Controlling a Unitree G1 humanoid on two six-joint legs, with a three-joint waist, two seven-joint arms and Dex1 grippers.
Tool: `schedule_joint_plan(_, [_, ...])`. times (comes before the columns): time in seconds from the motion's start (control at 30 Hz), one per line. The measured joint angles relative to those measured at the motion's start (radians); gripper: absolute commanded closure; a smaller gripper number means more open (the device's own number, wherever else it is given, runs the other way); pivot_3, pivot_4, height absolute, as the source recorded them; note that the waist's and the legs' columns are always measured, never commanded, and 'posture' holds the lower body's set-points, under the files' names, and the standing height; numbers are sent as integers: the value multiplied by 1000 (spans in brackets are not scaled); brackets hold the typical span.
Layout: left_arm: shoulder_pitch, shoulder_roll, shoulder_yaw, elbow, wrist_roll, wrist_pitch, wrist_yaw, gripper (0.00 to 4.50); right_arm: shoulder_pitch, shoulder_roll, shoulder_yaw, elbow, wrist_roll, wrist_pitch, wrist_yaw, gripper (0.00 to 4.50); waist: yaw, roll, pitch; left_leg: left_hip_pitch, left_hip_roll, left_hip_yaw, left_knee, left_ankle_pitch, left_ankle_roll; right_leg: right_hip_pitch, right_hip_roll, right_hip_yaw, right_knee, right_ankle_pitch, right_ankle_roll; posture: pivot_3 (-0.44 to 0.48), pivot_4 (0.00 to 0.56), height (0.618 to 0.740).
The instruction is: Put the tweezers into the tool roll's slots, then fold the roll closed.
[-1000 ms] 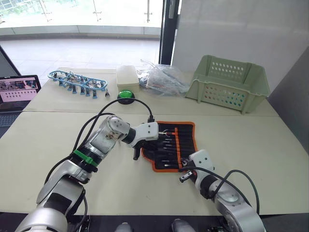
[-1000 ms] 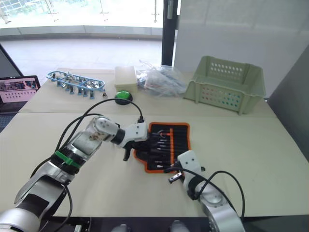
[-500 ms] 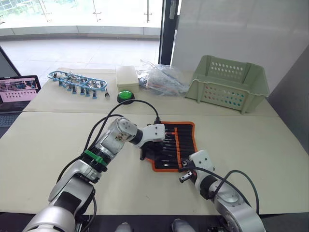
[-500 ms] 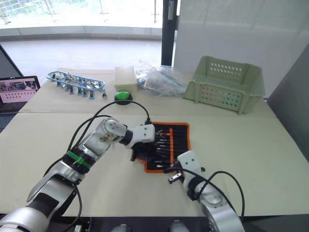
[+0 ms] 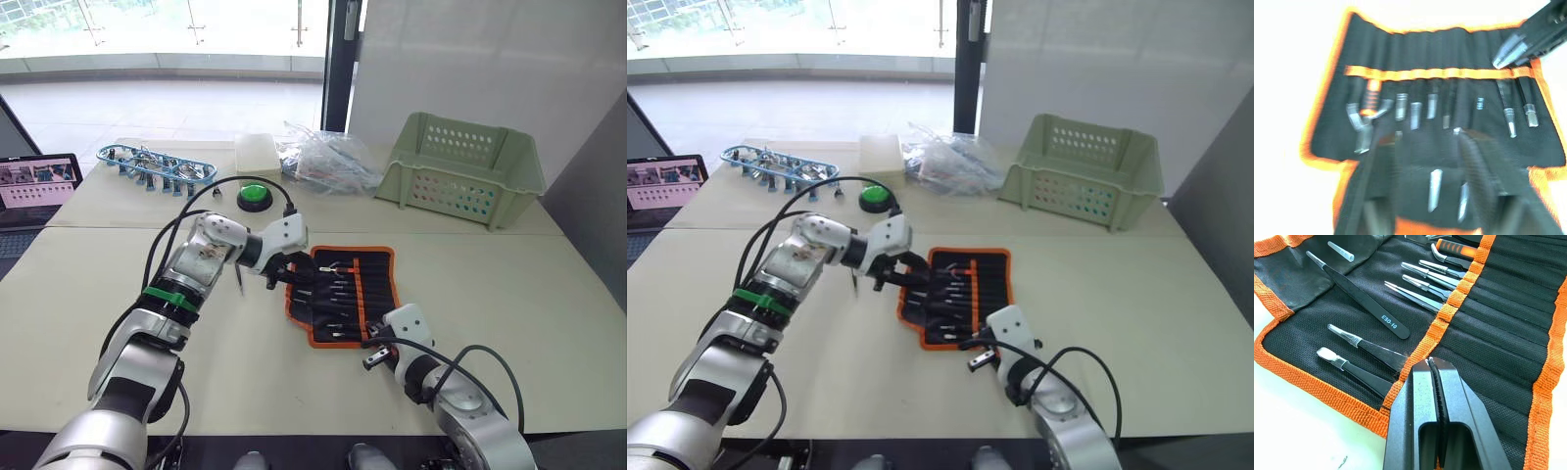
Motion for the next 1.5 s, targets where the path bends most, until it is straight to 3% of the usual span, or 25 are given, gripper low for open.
schedule_joint_plan(0.07, [12,-1,8,25,-4,-69,-17,714,0,2,0,1,-1,0,-2,4500,0,0,0,0,0,0,0,0,0,0,0,0,1,0,0,0,150,713])
schedule_joint_plan(0.3, [24,-67,3,142,-6,-243,-62,714,-4,16,5,6,-3,0,-15,4500,-2,0,0,1,0,0,5,0,0,0,0,0,7,0,0,0,150,713])
schedule_joint_plan(0.6, [23,-103,-31,335,91,-358,-53,714,2,16,6,-1,-4,0,-23,4500,-1,0,0,1,0,-1,7,0,0,0,0,0,9,0,0,0,150,713])
schedule_joint_plan(1.0, [-1,-117,-27,400,106,-373,-86,4486,6,16,11,-2,-4,0,-28,4500,-1,0,0,0,-1,-2,13,0,0,1,1,0,13,0,0,0,150,713])
schedule_joint_plan(1.33, [-6,-101,0,405,99,-359,-80,4486,3,16,16,4,-7,0,-29,4500,-4,0,0,0,-1,-2,13,0,0,0,1,0,14,0,0,0,150,713])
schedule_joint_plan(1.5, [19,-21,72,237,35,-240,-110,4486,-3,16,22,10,-8,0,-28,4500,-11,0,0,0,0,-3,13,0,0,0,1,0,14,0,0,0,150,713])
